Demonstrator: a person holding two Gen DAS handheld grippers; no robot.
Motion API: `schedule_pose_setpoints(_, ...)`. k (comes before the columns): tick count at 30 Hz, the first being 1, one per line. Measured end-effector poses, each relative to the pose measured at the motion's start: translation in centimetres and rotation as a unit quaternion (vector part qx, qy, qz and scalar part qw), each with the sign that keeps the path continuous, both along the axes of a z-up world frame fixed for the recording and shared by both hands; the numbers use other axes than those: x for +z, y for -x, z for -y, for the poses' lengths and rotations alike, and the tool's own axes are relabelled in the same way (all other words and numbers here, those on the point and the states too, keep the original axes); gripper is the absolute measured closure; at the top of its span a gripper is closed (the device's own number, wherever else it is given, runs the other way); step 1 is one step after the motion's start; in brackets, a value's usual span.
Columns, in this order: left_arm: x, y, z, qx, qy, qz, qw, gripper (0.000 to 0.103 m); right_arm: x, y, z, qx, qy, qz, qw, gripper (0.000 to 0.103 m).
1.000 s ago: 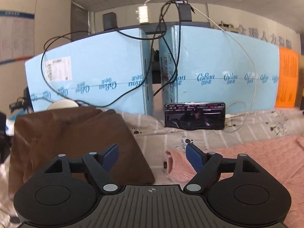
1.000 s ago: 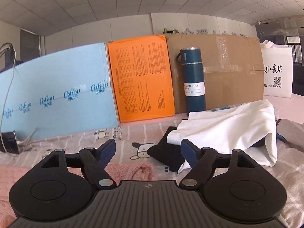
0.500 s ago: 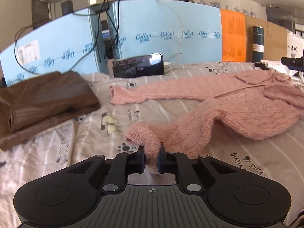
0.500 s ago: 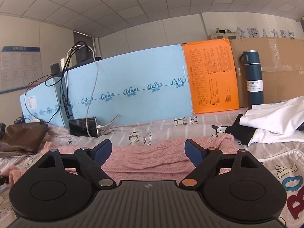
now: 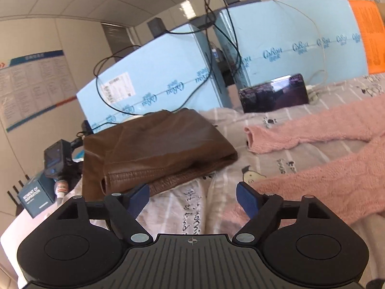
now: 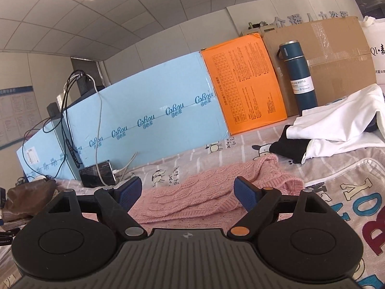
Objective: Fold clothes
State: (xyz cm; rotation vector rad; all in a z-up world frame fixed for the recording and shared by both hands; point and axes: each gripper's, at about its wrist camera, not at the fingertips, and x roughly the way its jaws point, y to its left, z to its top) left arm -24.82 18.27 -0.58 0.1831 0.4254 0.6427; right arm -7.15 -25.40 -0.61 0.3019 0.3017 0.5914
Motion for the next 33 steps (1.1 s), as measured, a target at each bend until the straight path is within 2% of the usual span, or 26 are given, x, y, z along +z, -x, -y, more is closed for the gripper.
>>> schedule_pose_setpoints(2, 0.9, 0.9, 1.2, -0.055, 0.052, 0.053, 0.9957, 0.01, 0.8, 1.3, 0.1, 0.007, -0.001, 0.017, 1.0, 0.022)
schedule_pose_setpoints(3, 1.3, 1.3, 1.8, -0.085, 0.079, 0.079, 0.9901, 0.008, 1.3, 2.3, -0.2, 0.019, 0.004, 0.025, 0.999, 0.022)
schedule_pose_setpoints(4, 1.3, 1.1, 2.6, -0.129, 0.115, 0.091, 0.9807, 0.008, 1.6, 3.1, -0.6, 0.036, 0.008, 0.03, 0.999, 0.023)
schedule_pose_setpoints(5, 1.2, 0.7, 3.3, -0.175, 0.154, 0.1, 0.9673, 0.008, 1.9, 3.8, -1.1, 0.057, 0.013, 0.032, 0.998, 0.023)
schedule_pose_setpoints(6, 1.1, 0.3, 4.1, -0.221, 0.191, 0.109, 0.9502, 0.007, 2.0, 4.5, -1.9, 0.091, 0.018, 0.025, 0.995, 0.024)
schedule_pose_setpoints(7, 1.0, -0.1, 4.8, -0.266, 0.228, 0.117, 0.9294, 0.007, 2.1, 5.2, -2.7, 0.125, 0.022, 0.018, 0.992, 0.024)
schedule_pose_setpoints(9, 0.1, -1.8, 6.3, -0.317, 0.247, 0.094, 0.9108, 0.007, 1.9, 6.0, -4.4, 0.169, 0.044, 0.001, 0.985, 0.026)
schedule_pose_setpoints(11, -1.0, -3.3, 7.1, -0.317, 0.243, 0.067, 0.914, 0.007, 1.3, 6.1, -6.6, 0.17, 0.094, -0.021, 0.981, 0.027)
schedule_pose_setpoints(13, -2.2, -4.6, 7.2, -0.305, 0.266, 0.033, 0.9139, 0.007, 0.4, 5.2, -8.0, 0.15, 0.141, -0.055, 0.977, 0.032)
schedule_pose_setpoints(15, -2.9, -5.0, 6.5, -0.296, 0.299, 0.022, 0.907, 0.007, -0.6, 4.3, -9.1, 0.138, 0.177, -0.083, 0.971, 0.034)
schedule_pose_setpoints(18, -3.4, -4.7, 5.5, -0.294, 0.332, 0.034, 0.8956, 0.007, -1.6, 3.3, -9.4, 0.096, 0.197, -0.086, 0.972, 0.036)
schedule_pose_setpoints(21, -3.5, -4.7, 5.2, -0.295, 0.342, 0.037, 0.8913, 0.007, -1.7, 2.6, -8.8, 0.081, 0.178, -0.095, 0.976, 0.038)
schedule_pose_setpoints(22, -3.5, -4.7, 5.1, -0.296, 0.344, 0.037, 0.8902, 0.007, -1.7, 2.5, -8.5, 0.071, 0.174, -0.096, 0.978, 0.049)
schedule_pose_setpoints(23, -3.5, -4.8, 5.0, -0.297, 0.346, 0.039, 0.8891, 0.007, -1.7, 2.5, -8.2, 0.054, 0.17, -0.097, 0.979, 0.071)
schedule_pose_setpoints(24, -3.5, -4.8, 5.0, -0.297, 0.349, 0.04, 0.888, 0.007, -1.8, 2.3, -7.7, 0.038, 0.165, -0.097, 0.981, 0.081)
schedule_pose_setpoints(25, -3.5, -4.8, 4.9, -0.298, 0.351, 0.042, 0.8869, 0.007, -2.0, 2.1, -7.0, 0.026, 0.154, -0.101, 0.982, 0.096)
schedule_pose_setpoints(27, -3.5, -4.7, 4.8, -0.299, 0.353, 0.045, 0.8854, 0.007, -2.2, 2.1, -4.8, 0.007, 0.103, -0.109, 0.989, 0.097)
schedule_pose_setpoints(28, -3.5, -4.7, 4.8, -0.299, 0.355, 0.046, 0.8847, 0.007, -2.0, 2.4, -3.7, -0.006, 0.075, -0.098, 0.992, 0.097)
schedule_pose_setpoints(30, -3.5, -4.7, 4.8, -0.3, 0.354, 0.047, 0.8845, 0.007, -1.3, 3.8, -1.8, -0.015, 0.028, -0.054, 0.998, 0.097)
schedule_pose_setpoints(33, -3.5, -4.7, 4.9, -0.3, 0.353, 0.047, 0.885, 0.007, 0.4, 6.4, -0.6, 0.026, -0.016, 0.031, 0.999, 0.097)
